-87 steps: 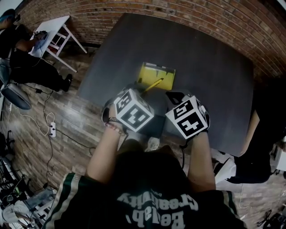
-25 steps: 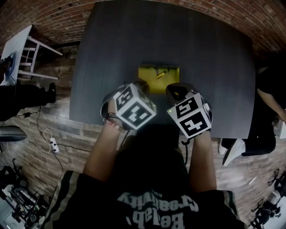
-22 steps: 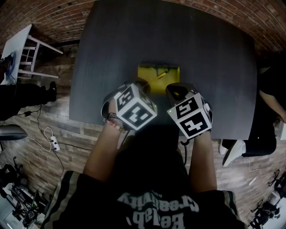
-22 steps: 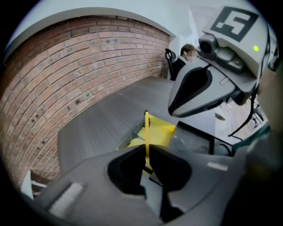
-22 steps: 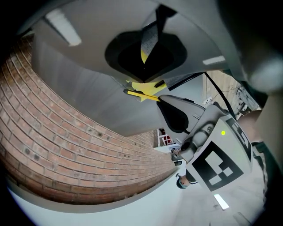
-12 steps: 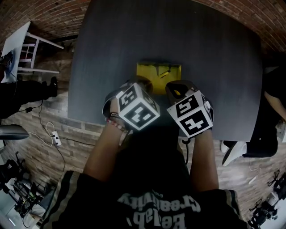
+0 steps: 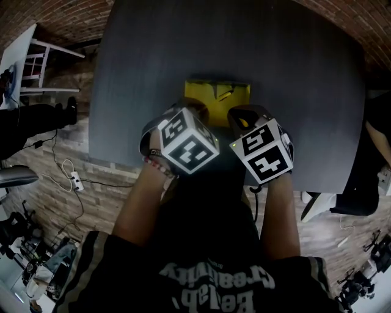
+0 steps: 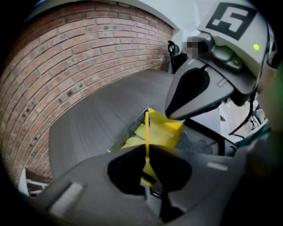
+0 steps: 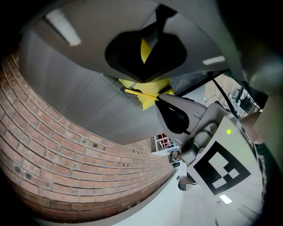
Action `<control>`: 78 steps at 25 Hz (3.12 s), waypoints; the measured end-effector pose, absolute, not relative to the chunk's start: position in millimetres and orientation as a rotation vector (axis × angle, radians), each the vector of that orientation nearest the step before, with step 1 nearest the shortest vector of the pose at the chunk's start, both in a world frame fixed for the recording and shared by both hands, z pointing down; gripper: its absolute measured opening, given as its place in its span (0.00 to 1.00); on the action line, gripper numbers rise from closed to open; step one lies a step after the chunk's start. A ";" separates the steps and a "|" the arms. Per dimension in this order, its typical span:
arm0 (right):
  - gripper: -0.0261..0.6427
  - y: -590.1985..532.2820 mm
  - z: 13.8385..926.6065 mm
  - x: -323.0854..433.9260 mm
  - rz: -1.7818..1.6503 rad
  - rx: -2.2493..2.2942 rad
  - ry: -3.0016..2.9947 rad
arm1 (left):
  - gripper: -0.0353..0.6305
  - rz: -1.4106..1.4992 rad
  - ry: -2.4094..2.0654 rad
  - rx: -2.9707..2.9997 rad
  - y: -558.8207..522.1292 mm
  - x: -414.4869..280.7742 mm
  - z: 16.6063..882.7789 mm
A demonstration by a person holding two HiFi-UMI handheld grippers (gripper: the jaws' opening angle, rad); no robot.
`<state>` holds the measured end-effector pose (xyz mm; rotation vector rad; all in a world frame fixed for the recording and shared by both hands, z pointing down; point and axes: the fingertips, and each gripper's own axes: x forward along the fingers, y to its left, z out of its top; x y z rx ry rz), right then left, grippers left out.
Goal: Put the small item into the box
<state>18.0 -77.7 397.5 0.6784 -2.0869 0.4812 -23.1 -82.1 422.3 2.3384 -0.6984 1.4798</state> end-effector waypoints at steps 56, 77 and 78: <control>0.05 -84.4 456.3 25.7 0.598 0.640 -2.057 | 0.10 1.582 -0.617 2.235 -91.6 -26.6 502.1; 0.05 -82.4 457.9 19.2 0.607 0.636 -2.056 | 0.39 1.503 -0.599 2.222 -88.6 -24.8 505.6; 0.05 -82.3 457.6 18.9 0.607 0.637 -2.056 | 0.39 1.507 -0.599 2.221 -88.7 -25.9 505.3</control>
